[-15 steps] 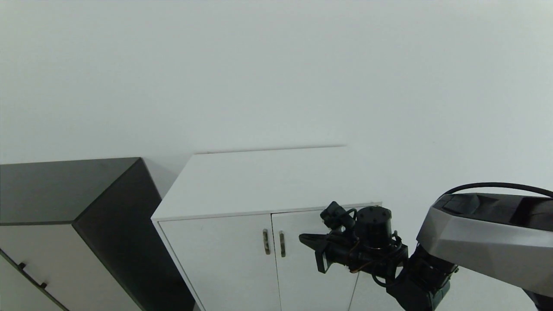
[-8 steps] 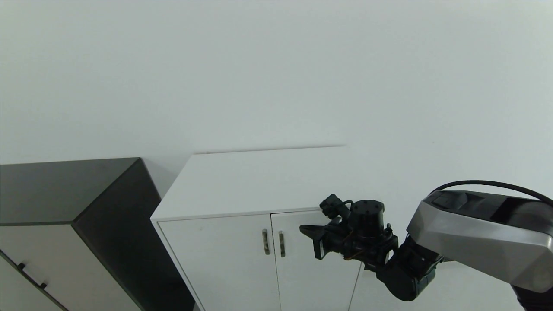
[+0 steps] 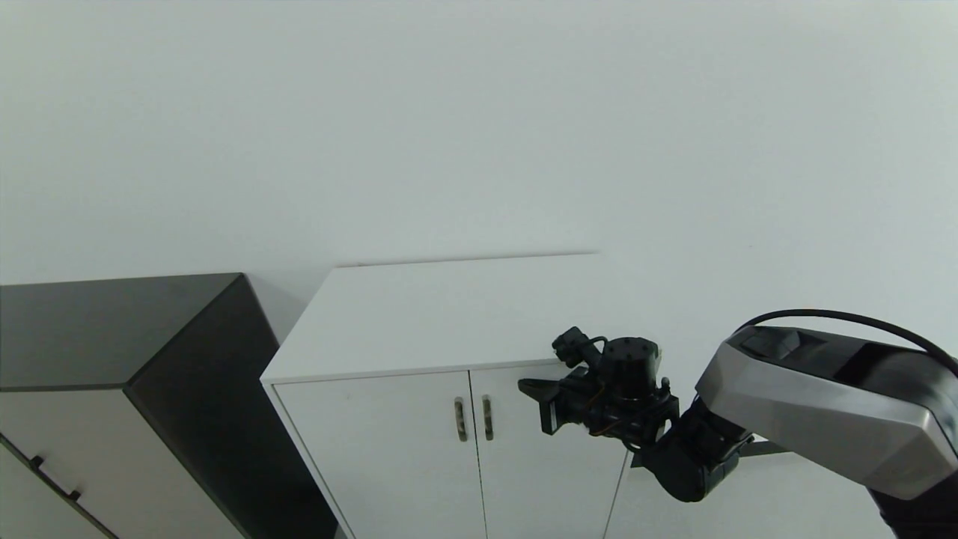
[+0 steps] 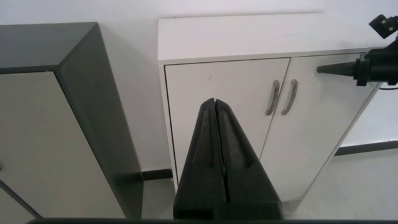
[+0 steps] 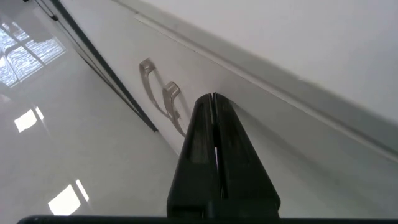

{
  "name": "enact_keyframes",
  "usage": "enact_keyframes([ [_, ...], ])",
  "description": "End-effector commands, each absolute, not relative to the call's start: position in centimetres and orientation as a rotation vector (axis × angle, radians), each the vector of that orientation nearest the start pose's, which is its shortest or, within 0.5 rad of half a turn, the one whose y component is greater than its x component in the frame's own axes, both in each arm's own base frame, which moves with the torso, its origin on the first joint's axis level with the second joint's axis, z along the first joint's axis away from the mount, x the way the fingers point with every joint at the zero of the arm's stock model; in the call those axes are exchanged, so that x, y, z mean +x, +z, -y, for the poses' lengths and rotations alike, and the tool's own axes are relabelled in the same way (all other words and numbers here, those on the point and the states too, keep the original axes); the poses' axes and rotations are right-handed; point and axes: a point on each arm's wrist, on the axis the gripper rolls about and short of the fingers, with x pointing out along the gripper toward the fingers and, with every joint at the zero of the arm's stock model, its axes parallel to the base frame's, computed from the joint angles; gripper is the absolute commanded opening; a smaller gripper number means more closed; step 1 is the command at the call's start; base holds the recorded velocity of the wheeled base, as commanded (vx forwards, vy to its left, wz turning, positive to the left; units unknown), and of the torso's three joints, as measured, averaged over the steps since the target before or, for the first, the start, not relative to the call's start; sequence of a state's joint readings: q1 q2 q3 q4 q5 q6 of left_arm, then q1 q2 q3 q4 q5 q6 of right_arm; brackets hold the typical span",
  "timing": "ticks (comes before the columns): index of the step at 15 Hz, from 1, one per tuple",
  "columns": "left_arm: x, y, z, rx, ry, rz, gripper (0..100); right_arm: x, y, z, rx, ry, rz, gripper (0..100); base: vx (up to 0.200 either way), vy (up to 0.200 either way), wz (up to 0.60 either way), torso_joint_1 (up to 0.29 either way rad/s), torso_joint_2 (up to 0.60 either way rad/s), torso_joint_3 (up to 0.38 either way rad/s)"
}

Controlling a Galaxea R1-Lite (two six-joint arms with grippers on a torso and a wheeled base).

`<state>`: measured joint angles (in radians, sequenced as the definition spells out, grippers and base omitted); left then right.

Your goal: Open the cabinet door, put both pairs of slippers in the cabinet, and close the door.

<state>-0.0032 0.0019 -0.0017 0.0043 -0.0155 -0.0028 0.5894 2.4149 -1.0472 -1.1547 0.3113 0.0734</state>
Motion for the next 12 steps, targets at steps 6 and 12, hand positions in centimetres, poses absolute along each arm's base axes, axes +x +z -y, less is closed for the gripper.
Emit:
enact_keyframes([
  [6, -2.3, 7.6, 0.0, -0.003, -0.018, -0.006, 0, 36.2, 2.1, -24.0, 0.041, 0.869, -0.246, 0, 0.0, 0.0, 0.0, 0.0, 0.0, 0.0],
  [12, -2.3, 7.5, 0.0, -0.003, -0.018, -0.005, 0, 33.0, 4.2, -23.5, 0.041, 0.904, -0.207, 0, 0.0, 0.0, 0.0, 0.0, 0.0, 0.0],
])
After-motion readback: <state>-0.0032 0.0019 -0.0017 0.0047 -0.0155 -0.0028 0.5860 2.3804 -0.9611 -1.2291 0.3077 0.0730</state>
